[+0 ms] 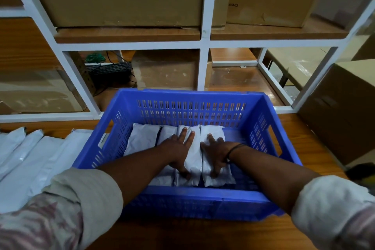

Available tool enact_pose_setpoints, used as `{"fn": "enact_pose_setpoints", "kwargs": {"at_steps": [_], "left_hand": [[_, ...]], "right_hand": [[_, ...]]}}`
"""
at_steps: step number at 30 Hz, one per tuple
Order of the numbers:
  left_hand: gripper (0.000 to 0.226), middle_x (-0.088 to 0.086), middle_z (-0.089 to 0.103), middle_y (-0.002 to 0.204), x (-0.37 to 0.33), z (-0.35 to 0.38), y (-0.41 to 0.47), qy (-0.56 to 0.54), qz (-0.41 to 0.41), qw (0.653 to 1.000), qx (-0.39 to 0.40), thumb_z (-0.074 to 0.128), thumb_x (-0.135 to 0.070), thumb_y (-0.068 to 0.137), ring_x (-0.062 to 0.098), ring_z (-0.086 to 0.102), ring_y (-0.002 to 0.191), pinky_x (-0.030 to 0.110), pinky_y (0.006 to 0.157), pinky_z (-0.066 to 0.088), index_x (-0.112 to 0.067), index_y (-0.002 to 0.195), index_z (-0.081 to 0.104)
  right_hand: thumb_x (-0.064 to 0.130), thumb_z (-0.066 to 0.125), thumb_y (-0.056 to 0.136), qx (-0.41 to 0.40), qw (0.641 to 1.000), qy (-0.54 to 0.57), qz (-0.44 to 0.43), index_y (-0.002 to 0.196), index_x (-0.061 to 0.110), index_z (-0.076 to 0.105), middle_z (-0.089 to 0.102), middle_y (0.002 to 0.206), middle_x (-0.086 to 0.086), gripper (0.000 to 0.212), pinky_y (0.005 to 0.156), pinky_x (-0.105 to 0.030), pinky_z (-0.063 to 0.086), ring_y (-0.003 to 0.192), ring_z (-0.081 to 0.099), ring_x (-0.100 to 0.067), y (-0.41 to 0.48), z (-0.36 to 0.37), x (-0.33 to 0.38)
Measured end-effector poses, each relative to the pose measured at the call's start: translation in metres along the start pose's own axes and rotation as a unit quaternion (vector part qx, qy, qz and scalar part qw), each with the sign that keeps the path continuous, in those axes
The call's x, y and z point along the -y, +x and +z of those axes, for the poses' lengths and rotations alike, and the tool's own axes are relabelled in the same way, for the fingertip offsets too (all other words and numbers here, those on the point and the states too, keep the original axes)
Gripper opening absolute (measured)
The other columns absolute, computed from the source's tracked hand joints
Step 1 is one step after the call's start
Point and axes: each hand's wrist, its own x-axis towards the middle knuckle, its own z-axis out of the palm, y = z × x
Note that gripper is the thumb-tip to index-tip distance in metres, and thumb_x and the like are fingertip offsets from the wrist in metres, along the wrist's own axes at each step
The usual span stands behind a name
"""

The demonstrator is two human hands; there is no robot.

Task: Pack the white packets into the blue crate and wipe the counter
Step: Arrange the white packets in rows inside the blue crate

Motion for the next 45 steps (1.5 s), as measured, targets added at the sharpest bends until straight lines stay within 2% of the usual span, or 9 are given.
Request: {"fn": "enact_pose_setpoints", "kwargs": {"at_steps": [11,17,22,25,28,33,38,42,45], "left_hand": [[0.150,0.013,-0.039,0.158,0.000,0.003,0.003,0.004,-0.003,1.000,-0.006,0.076,-0.075,0.066,0.042,0.010,0.151,0.048,0.115,0.032,-0.019,0.151,-0.034],[0.150,0.014,-0.038,0.158,-0.001,0.003,0.001,0.007,-0.007,1.000,-0.011,0.076,-0.076,0.066,0.042,0.011,0.151,0.048,0.114,0.031,-0.018,0.152,-0.033],[0.152,0.011,-0.037,0.159,0.002,-0.006,-0.006,-0.032,-0.018,0.999,0.018,0.077,-0.077,0.061,0.041,-0.003,0.153,0.051,0.121,0.017,-0.022,0.153,-0.031],[0.147,0.011,-0.034,0.161,0.012,-0.022,-0.018,-0.060,-0.047,0.997,0.015,0.075,-0.077,0.064,0.041,-0.010,0.152,0.054,0.123,0.006,-0.023,0.155,-0.027],[0.135,0.015,-0.022,0.164,0.030,-0.039,-0.027,-0.045,-0.095,0.994,-0.026,0.072,-0.074,0.070,0.043,-0.006,0.153,0.055,0.124,0.008,-0.021,0.160,-0.013],[0.092,0.011,0.022,0.163,0.070,-0.067,-0.067,-0.045,-0.102,0.979,-0.171,0.066,-0.068,0.081,0.039,0.023,0.147,0.050,0.118,0.028,-0.027,0.155,0.031],[0.070,0.001,0.041,0.156,0.141,-0.066,-0.134,-0.116,-0.134,0.937,-0.301,0.060,-0.063,0.087,0.031,0.039,0.139,0.043,0.113,0.035,-0.033,0.149,0.043],[0.059,0.001,0.060,0.137,0.208,-0.033,-0.191,-0.171,-0.143,0.917,-0.330,0.066,-0.057,0.082,0.030,0.054,0.127,0.042,0.104,0.045,-0.032,0.135,0.060],[0.063,0.000,0.062,0.135,0.265,0.004,-0.228,-0.207,-0.194,0.907,-0.311,0.068,-0.063,0.078,0.028,0.056,0.123,0.043,0.100,0.050,-0.031,0.132,0.062]], "right_hand": [[0.047,0.090,0.065,0.001,1.000,0.013,0.013,0.160,0.023,-0.010,-0.024,0.162,-0.019,0.140,0.119,-0.054,0.027,0.148,0.002,-0.052,0.002,0.002,0.001],[0.041,0.087,0.072,-0.019,1.000,-0.006,0.016,0.160,0.016,-0.006,-0.018,0.162,-0.023,0.131,0.118,-0.048,0.026,0.150,0.002,-0.049,-0.006,0.003,0.008],[0.054,0.089,0.064,-0.032,0.999,0.024,0.001,0.159,0.019,0.007,-0.002,0.164,-0.019,0.131,0.116,-0.049,0.034,0.146,0.019,-0.046,-0.017,-0.013,0.002],[0.049,0.086,0.071,-0.089,0.994,0.058,0.010,0.161,0.017,0.001,-0.002,0.166,-0.018,0.127,0.122,-0.049,0.018,0.151,0.005,-0.044,-0.031,-0.026,-0.003],[0.045,0.083,0.075,-0.177,0.982,0.073,0.002,0.158,0.013,0.012,0.008,0.164,-0.021,0.114,0.123,-0.047,0.013,0.151,0.006,-0.041,-0.047,-0.046,0.002],[0.046,0.080,0.078,-0.292,0.950,0.114,0.012,0.159,0.013,0.013,0.009,0.164,-0.021,0.110,0.120,-0.045,0.025,0.148,0.018,-0.043,-0.072,-0.088,0.037],[0.041,0.077,0.082,-0.369,0.916,0.155,0.022,0.158,0.013,0.018,0.015,0.161,-0.022,0.100,0.118,-0.044,0.028,0.146,0.022,-0.042,-0.072,-0.134,0.105],[0.043,0.073,0.086,-0.386,0.901,0.197,0.017,0.154,0.010,0.025,0.022,0.159,-0.023,0.089,0.120,-0.043,0.022,0.147,0.022,-0.039,-0.056,-0.163,0.179],[0.042,0.072,0.088,-0.385,0.895,0.225,-0.011,0.155,0.010,0.025,0.022,0.159,-0.023,0.088,0.122,-0.042,0.018,0.149,0.018,-0.036,-0.046,-0.183,0.243]]}}
